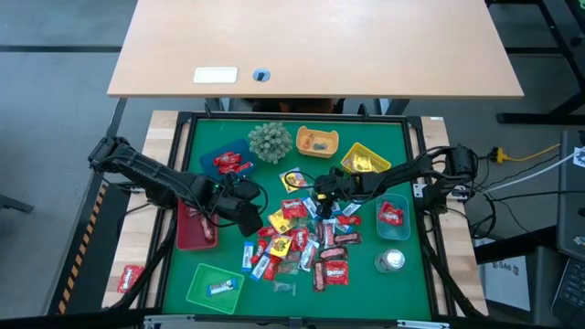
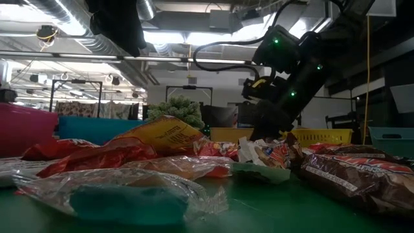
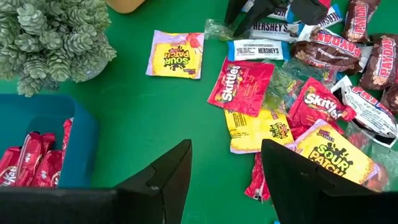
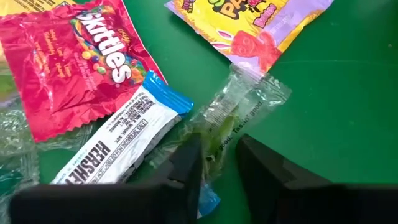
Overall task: Sort candy
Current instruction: Put the green gummy into the orange bin
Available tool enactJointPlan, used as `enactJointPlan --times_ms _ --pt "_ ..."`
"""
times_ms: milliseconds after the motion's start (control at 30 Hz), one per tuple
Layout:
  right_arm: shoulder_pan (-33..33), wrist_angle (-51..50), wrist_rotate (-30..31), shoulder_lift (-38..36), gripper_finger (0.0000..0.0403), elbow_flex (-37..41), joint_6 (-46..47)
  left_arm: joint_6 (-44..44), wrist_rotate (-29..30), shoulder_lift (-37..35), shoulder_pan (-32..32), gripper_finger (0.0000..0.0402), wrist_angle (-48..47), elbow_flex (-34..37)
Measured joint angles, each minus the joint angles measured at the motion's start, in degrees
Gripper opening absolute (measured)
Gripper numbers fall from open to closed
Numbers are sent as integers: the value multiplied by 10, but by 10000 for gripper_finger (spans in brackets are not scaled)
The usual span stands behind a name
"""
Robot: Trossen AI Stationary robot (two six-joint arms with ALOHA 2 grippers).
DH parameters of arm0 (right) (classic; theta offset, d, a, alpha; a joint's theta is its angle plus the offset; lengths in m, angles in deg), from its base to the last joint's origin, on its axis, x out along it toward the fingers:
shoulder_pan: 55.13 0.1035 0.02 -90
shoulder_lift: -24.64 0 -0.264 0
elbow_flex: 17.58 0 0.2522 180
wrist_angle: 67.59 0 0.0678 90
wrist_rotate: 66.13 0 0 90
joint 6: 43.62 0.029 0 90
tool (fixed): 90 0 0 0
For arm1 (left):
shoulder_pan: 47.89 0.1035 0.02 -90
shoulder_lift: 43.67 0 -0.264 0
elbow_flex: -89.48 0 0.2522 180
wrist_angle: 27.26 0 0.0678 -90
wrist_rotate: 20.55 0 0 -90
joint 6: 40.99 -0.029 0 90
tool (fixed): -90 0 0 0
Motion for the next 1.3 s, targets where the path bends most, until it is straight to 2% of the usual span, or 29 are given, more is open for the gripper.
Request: enactJointPlan --times_ms 167,367,567,833,1067,1300 --pt "0 -1 -13 0 47 0 -3 1 0 0 0 179 0 0" --pt "-1 -4 -35 -7 7 0 -4 1 0 0 0 179 0 0" --pt "0 -20 -42 -45 10 3 -14 1 0 0 0 179 1 0" --pt "-11 -27 -27 -133 11 2 -84 0 0 0 0 179 9 0" --pt "-75 -11 46 -173 12 1 -153 0 0 0 0 179 28 0" --pt "-155 -6 53 -169 12 1 -187 -1 0 0 0 179 31 0"
